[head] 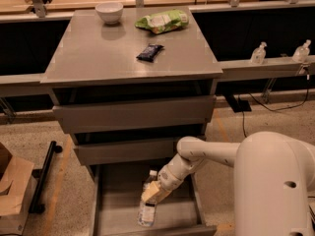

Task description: Pick blue plastic bottle from bottom drawer and place on counter

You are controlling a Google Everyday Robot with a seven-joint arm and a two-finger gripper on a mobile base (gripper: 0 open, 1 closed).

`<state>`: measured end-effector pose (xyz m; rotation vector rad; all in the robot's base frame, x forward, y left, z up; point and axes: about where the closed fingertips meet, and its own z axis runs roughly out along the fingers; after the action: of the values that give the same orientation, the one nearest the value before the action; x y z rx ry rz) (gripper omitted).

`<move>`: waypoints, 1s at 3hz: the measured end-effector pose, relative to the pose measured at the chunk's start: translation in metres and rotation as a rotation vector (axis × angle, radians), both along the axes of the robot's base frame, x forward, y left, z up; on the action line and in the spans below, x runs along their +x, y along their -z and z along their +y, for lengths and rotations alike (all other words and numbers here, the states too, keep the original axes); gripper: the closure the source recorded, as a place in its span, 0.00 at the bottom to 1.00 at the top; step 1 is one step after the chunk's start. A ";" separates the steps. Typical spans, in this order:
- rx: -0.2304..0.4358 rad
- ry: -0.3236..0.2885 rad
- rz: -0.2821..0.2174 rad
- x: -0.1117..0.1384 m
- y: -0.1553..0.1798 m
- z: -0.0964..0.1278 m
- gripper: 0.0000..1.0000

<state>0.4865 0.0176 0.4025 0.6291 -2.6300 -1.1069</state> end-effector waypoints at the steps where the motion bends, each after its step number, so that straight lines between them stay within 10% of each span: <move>1: -0.070 -0.059 -0.096 -0.019 -0.074 0.006 1.00; 3: -0.157 -0.116 -0.213 -0.022 -0.173 0.020 1.00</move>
Offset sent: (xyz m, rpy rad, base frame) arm -0.0252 0.0338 0.2571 -0.2529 -0.2814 0.1873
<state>0.4646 0.0375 0.5755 0.8964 -2.7803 -0.8323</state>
